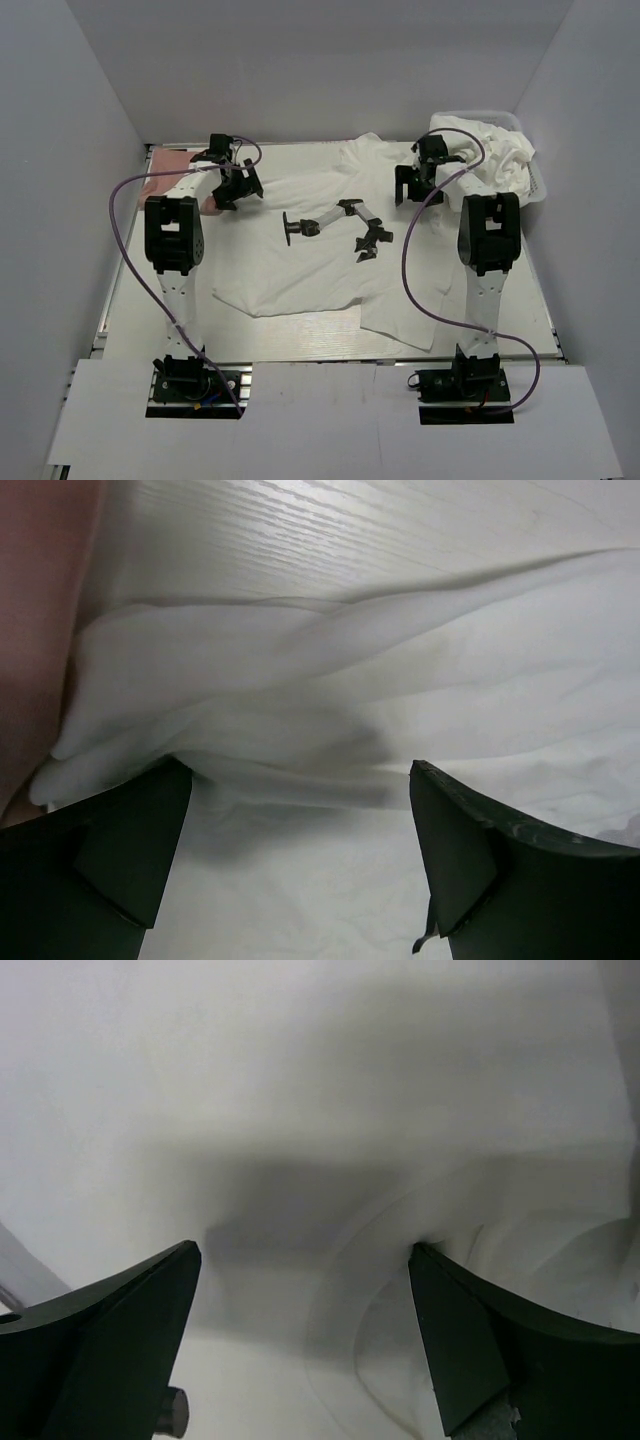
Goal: Fold and stack the t-shirts
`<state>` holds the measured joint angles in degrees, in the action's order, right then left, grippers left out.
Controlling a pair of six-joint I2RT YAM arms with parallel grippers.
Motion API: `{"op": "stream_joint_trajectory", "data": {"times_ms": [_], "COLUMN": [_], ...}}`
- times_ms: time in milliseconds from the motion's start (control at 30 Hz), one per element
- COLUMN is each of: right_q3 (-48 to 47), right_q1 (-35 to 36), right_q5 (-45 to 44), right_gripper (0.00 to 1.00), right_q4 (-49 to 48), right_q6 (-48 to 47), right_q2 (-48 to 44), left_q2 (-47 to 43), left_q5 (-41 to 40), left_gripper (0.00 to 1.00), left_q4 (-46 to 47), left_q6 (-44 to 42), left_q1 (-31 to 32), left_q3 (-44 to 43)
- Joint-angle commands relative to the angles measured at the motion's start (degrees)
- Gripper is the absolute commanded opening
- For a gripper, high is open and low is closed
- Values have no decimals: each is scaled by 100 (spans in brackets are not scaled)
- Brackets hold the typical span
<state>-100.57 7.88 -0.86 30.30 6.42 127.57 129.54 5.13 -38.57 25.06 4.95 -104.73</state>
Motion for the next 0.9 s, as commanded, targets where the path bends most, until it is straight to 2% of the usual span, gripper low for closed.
{"op": "stream_joint_trajectory", "data": {"times_ms": [0,133,233,300,333,367,433,533,700,867], "right_q3": [168,442,791,1187,1885,2127,2996,3544,4765,5741], "right_q1": [213,574,785,925,935,961,1014,1101,1286,1365], "right_q5": [315,376,481,491,508,569,526,543,701,737], "right_gripper": [90,90,90,90,90,90,90,90,90,90], "right_q4": [-103,-236,-296,-814,-964,-1374,-1623,-1449,-1316,-1457], "right_q6": [-597,-756,-301,52,227,542,755,922,1265,1546], "right_q2": [-819,-1479,-2007,-2683,-2867,-3461,-3982,-4503,-4995,-4944], "left_q2": [-620,-1323,-2369,-3245,-3520,-3775,-4479,-4980,-4956,-4622], "left_q5": [383,306,-89,-588,-696,-749,-750,-539,223,410], "left_gripper": [100,100,100,100,100,100,100,100,100,100], "left_q4": [-124,-326,-327,-388,-510,-511,-512,-432,-134,33], "left_q6": [-168,-107,251,621,823,1043,1098,1168,1229,1282], "left_q1": [164,374,506,507,507,507,507,507,629,1025], "left_q3": [23,303,1397,1988,2296,2908,3726,4449,4821,4874]}}
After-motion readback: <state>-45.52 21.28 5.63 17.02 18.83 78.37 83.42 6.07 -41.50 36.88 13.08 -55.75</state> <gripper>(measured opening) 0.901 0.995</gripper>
